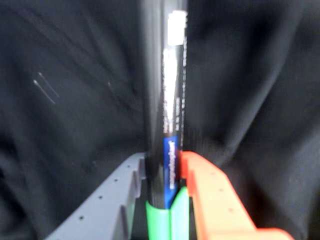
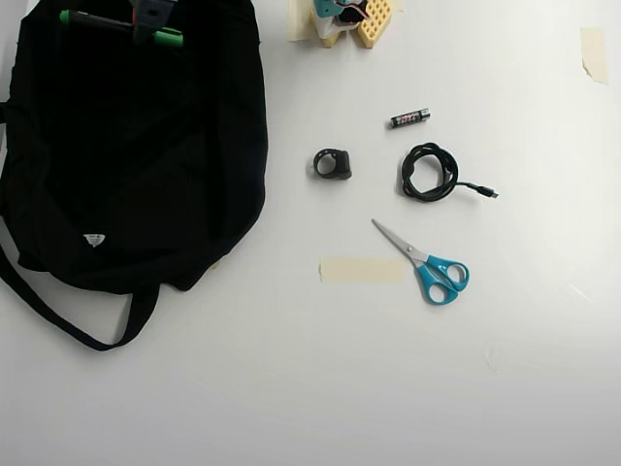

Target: Put the green marker into the black bag

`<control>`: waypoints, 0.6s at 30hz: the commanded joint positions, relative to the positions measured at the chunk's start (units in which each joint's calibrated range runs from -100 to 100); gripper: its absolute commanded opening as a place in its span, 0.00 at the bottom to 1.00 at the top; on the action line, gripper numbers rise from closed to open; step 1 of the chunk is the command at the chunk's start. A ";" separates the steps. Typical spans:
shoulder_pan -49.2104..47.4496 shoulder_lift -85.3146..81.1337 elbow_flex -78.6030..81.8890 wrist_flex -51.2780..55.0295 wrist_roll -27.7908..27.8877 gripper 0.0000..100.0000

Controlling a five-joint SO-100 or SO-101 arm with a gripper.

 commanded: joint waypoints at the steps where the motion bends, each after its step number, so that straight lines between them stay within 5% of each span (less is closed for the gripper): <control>1: 0.00 3.11 -1.97 -3.71 -0.13 0.02; 10: -1.50 3.03 -2.68 -2.93 0.34 0.34; 18: -19.15 -8.92 -3.67 7.32 -0.18 0.17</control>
